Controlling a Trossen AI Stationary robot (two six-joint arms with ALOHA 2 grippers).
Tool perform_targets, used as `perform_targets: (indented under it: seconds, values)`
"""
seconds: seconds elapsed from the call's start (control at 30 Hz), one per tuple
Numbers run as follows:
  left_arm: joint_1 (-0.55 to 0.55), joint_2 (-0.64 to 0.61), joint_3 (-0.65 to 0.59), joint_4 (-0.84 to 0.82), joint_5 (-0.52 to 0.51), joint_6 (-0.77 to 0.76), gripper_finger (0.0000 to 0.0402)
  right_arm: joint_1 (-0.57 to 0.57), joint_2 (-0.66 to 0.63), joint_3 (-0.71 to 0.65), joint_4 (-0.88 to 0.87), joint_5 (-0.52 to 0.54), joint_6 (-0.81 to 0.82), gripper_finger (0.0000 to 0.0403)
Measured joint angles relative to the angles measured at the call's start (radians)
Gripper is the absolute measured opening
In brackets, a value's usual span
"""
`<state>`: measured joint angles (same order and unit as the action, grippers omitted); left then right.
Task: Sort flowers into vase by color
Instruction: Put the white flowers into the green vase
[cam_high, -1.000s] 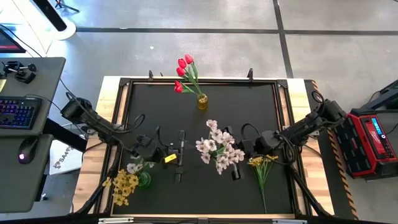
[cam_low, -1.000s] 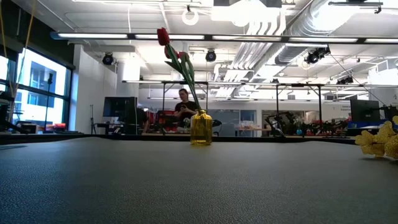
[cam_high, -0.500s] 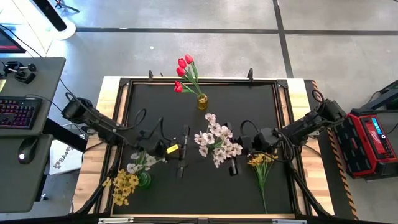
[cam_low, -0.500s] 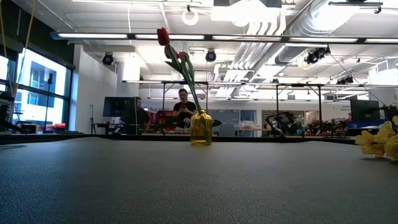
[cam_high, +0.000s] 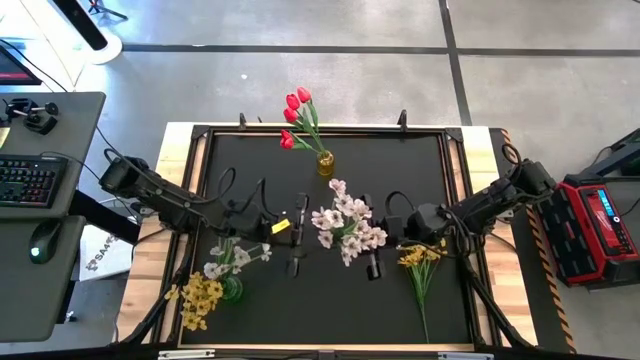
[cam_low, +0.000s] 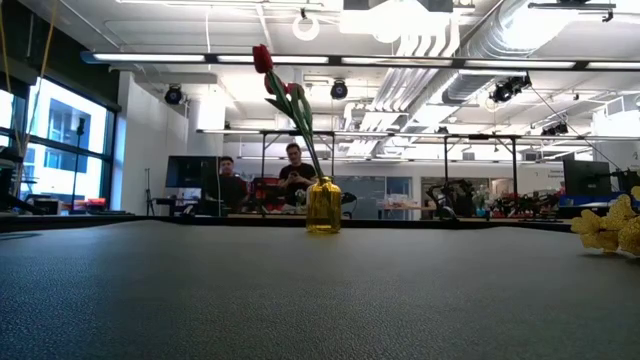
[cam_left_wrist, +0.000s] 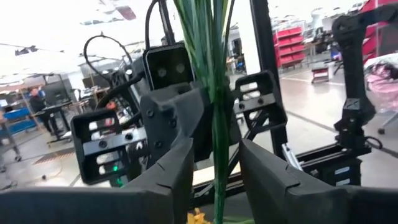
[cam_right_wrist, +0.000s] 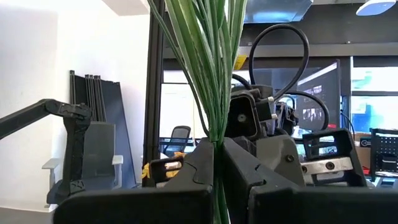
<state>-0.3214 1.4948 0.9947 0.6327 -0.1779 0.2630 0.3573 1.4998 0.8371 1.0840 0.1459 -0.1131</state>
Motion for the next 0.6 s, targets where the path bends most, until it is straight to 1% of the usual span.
perform_targets:
  seconds: [0.2,0.33,0.47,0.6]
  values:
    - [0.001,0.000,0.000,0.017,0.016,0.000,0.0067,-0.001,0.000,0.000,-0.003,0.000,0.000,0.0000]
    - [0.001,0.000,0.000,0.017,0.016,0.000,0.0045,-0.004,0.000,0.000,-0.003,0.000,0.000,0.0000]
    - [0.001,0.000,0.000,0.016,0.015,0.000,0.0035,-0.004,0.000,0.000,-0.003,0.000,0.000,0.0000]
    - [0.008,0.000,0.000,0.015,0.023,-0.048,0.0043,-0.004,0.000,0.000,-0.003,0.000,0.000,0.0000]
